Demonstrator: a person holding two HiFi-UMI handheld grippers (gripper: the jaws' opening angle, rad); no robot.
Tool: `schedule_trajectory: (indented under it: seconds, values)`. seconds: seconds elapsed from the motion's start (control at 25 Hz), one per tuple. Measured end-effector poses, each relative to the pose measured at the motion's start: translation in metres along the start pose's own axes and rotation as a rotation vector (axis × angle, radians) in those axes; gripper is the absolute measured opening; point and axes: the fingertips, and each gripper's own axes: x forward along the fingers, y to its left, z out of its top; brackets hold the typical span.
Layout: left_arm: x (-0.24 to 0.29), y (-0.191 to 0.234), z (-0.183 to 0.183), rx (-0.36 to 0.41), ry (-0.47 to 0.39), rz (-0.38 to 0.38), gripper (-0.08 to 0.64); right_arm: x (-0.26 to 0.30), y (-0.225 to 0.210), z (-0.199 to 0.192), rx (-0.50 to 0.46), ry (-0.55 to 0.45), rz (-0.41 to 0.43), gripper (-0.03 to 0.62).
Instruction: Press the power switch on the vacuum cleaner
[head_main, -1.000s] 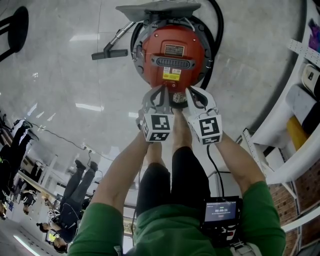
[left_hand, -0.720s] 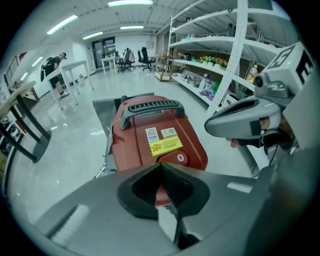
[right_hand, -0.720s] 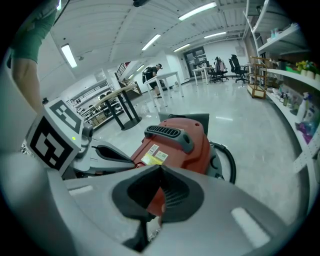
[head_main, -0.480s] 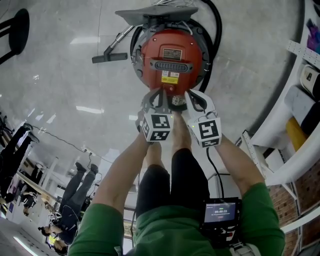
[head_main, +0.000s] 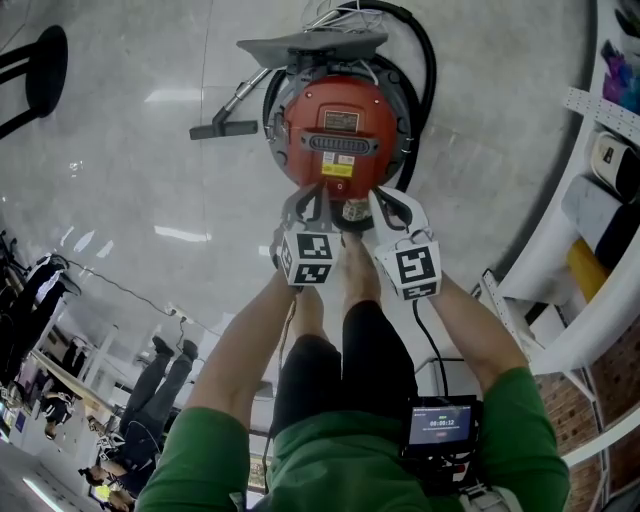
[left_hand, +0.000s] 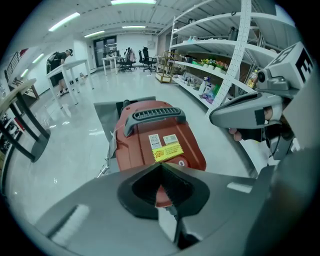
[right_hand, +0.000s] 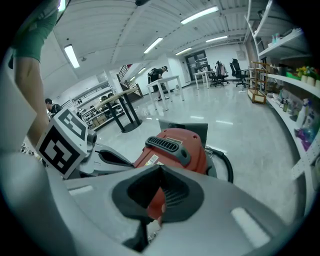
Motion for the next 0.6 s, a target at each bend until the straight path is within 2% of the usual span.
schedule_trajectory:
  seconds: [0.24, 0.4, 0.6]
  values:
    - [-0.03, 0.005, 0.024, 0.006, -0.083, -0.007, 0.009, -0.016, 0.003, 0.027, -0.019, -0.035, -0.02, 0.002]
    - [-0.059, 0.003, 0.046, -0.02, -0.17, -0.021, 0.009, -0.036, 0.007, 0.048, -0.038, -0.063, -0.038, 0.002]
    - [-0.108, 0.002, 0.079, -0.005, -0.285, -0.032, 0.009, -0.076, 0.021, 0.079, -0.076, -0.107, -0.063, 0.003]
